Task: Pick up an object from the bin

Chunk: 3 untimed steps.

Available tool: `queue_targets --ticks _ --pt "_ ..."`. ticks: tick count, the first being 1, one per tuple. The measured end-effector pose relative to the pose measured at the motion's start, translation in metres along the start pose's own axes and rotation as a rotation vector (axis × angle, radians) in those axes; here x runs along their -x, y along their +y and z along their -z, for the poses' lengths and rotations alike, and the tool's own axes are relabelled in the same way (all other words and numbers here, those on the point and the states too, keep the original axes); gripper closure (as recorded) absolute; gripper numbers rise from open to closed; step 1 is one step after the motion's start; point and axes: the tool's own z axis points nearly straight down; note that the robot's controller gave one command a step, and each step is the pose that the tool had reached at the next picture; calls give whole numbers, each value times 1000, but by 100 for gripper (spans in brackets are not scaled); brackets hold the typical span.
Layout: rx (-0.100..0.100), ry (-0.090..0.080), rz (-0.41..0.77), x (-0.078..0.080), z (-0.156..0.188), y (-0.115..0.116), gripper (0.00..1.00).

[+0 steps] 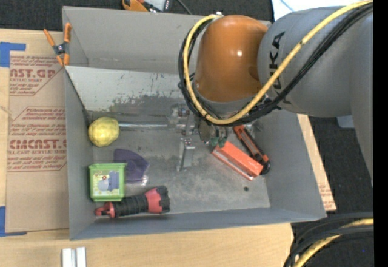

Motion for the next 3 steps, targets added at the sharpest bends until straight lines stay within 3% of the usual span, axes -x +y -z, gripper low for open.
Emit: queue_targets --ticks 1,2,3 --pt "0 0 0 0 0 0 0" --pt "1 -1 55 6 -70 24 100" --pt "1 -1 54 6 -70 24 100"
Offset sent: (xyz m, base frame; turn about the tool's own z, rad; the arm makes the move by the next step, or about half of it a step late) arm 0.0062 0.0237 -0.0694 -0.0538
